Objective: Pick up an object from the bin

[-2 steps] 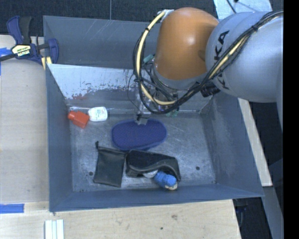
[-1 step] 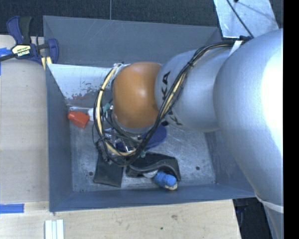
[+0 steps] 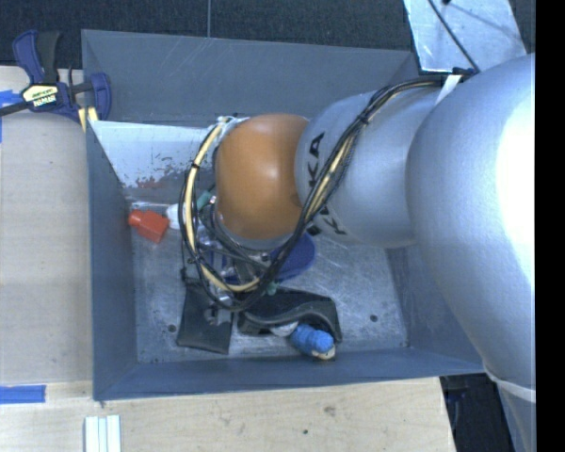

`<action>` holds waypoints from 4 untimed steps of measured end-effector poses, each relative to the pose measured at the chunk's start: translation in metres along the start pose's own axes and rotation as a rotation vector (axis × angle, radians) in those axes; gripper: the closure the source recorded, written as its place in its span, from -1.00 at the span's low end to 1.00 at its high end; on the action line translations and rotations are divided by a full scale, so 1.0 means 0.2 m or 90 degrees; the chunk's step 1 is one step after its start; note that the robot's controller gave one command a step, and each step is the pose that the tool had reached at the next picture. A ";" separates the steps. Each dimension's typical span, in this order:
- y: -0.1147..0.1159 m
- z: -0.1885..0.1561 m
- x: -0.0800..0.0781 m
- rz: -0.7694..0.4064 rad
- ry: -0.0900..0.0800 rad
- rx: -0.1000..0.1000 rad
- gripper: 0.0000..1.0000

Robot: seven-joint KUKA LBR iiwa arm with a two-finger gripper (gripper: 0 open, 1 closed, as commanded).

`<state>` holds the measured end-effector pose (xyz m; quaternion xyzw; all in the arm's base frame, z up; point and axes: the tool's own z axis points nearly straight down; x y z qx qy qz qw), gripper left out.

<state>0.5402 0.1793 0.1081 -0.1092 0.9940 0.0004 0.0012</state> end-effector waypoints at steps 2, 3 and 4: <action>-0.25 0.19 -0.07 -0.082 0.000 0.000 1.00; -0.26 -0.38 -0.19 -0.092 -0.007 0.001 1.00; -0.20 -0.81 -0.04 -0.232 -0.005 0.001 1.00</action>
Offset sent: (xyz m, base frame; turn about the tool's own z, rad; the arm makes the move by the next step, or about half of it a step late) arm 0.0240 -0.0448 -0.0381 -0.1325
